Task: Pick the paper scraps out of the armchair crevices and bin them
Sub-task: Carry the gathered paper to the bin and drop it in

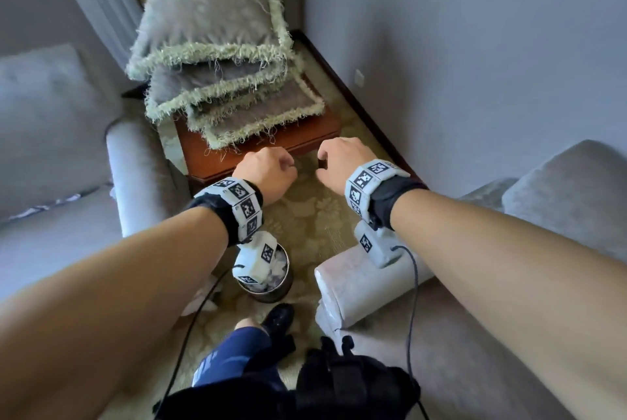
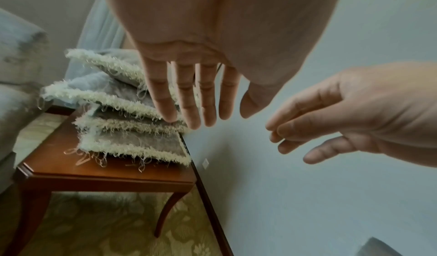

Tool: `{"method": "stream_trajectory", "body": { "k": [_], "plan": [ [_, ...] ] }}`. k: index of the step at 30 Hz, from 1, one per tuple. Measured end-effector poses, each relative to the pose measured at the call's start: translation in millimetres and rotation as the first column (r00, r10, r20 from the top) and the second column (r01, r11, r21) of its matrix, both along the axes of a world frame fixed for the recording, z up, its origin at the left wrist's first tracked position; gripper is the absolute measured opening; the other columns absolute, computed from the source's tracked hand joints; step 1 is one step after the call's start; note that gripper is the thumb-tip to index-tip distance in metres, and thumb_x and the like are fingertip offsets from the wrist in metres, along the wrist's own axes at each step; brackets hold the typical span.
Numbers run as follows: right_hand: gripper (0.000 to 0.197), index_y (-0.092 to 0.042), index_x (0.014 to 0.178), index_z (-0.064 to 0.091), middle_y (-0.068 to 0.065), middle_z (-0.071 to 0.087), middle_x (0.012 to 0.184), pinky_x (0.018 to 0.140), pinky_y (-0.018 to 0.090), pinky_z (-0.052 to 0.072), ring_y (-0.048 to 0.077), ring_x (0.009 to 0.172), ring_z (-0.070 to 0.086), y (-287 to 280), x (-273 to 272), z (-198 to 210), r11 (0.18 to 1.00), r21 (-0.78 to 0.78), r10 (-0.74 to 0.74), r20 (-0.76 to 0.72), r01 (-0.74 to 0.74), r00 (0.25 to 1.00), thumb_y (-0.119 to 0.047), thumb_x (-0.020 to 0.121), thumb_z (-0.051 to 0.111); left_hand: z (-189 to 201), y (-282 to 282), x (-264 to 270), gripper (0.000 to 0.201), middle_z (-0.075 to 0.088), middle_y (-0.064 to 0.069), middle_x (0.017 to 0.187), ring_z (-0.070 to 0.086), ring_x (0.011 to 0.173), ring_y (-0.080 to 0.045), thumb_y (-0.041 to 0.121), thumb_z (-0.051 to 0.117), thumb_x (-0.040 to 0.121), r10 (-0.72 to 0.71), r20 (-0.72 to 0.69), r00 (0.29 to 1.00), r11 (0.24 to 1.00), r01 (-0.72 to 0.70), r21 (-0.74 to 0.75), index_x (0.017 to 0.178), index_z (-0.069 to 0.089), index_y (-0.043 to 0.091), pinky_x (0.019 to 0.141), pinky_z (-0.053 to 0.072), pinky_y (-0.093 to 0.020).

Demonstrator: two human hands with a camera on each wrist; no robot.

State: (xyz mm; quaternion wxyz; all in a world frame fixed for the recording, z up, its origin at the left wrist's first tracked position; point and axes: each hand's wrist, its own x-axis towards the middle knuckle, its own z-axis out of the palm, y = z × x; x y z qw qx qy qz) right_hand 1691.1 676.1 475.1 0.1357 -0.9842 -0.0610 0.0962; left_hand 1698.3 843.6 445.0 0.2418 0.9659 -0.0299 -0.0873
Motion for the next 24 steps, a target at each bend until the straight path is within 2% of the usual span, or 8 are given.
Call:
{"method": "stream_trajectory", "body": {
  "k": [3,7,10,12,15,17,21,24],
  "plan": [
    [0.027,-0.023,0.109,0.063,0.0,0.063,0.109,0.077,0.034,0.054,0.024,0.093,0.06,27.1,1.6,22.1,0.998,0.034,0.059,0.004,-0.059,0.998,-0.031,0.084,0.061,23.3,27.1,-8.7,0.017,0.061,0.009,0.098,0.063,0.09,-0.02,0.037,0.057,0.091,0.063,0.022,0.998,0.998,-0.064,0.016,0.105,0.065,0.033,0.081,0.054,-0.031],
    [0.033,-0.027,0.117,0.061,0.001,0.062,0.116,0.08,0.032,0.051,0.023,0.101,0.059,83.3,4.6,37.6,0.979,0.1,0.179,0.02,-0.18,0.984,-0.035,0.085,0.061,39.4,82.9,-18.3,0.01,0.067,0.005,0.099,0.063,0.089,-0.02,0.039,0.057,0.088,0.172,0.066,0.983,0.984,-0.175,0.042,0.094,0.064,0.035,0.079,0.053,-0.03],
    [0.031,-0.025,0.116,0.061,0.002,0.061,0.119,0.081,0.031,0.048,0.023,0.104,0.058,123.3,3.9,42.7,0.958,0.099,0.269,0.005,-0.268,0.963,-0.032,0.086,0.061,42.0,125.2,-27.5,0.012,0.067,0.005,0.102,0.063,0.093,-0.021,0.038,0.055,0.088,0.23,0.05,0.972,0.971,-0.233,0.055,0.096,0.065,0.036,0.083,0.053,-0.032],
    [0.03,-0.023,0.116,0.062,0.002,0.062,0.118,0.085,0.031,0.048,0.022,0.106,0.057,150.9,6.2,44.6,0.943,0.085,0.323,0.001,-0.322,0.947,-0.029,0.087,0.061,43.3,156.8,-30.3,0.011,0.066,0.005,0.1,0.061,0.092,-0.021,0.036,0.055,0.088,0.267,0.055,0.962,0.961,-0.27,0.062,0.095,0.063,0.037,0.079,0.049,-0.029],
    [0.027,-0.023,0.112,0.063,0.001,0.065,0.115,0.086,0.032,0.05,0.023,0.104,0.059,197.1,14.4,47.7,0.926,0.059,0.374,-0.004,-0.373,0.927,-0.029,0.086,0.061,45.0,208.5,-31.1,0.016,0.063,0.008,0.1,0.055,0.089,-0.017,0.033,0.056,0.091,0.325,0.076,0.943,0.942,-0.33,0.064,0.102,0.067,0.031,0.079,0.044,-0.025],
    [0.027,-0.021,0.113,0.064,0.002,0.065,0.114,0.084,0.031,0.05,0.024,0.104,0.06,232.7,23.8,50.3,0.917,0.039,0.398,-0.006,-0.397,0.917,-0.027,0.086,0.061,44.2,247.3,-28.5,0.016,0.067,0.007,0.104,0.058,0.09,-0.019,0.035,0.056,0.089,0.37,0.076,0.926,0.925,-0.374,0.062,0.101,0.067,0.033,0.082,0.048,-0.028],
    [0.026,-0.022,0.109,0.064,0.002,0.065,0.112,0.087,0.032,0.05,0.024,0.105,0.059,325.1,49.1,51.1,0.897,0.01,0.442,0.01,-0.442,0.897,-0.025,0.084,0.06,41.7,334.3,-15.0,0.019,0.07,0.007,0.104,0.062,0.099,-0.022,0.036,0.058,0.086,0.418,0.07,0.906,0.906,-0.421,0.035,0.102,0.068,0.034,0.09,0.051,-0.033],
    [0.025,-0.023,0.105,0.064,0.002,0.066,0.107,0.088,0.035,0.051,0.025,0.101,0.06,408.8,69.2,48.2,0.894,0.012,0.447,0.017,-0.447,0.894,-0.025,0.08,0.061,39.9,407.9,-1.6,0.019,0.07,0.009,0.101,0.063,0.1,-0.021,0.036,0.058,0.086,0.427,0.066,0.902,0.903,-0.429,0.019,0.102,0.068,0.034,0.089,0.05,-0.032]
  ]
}}
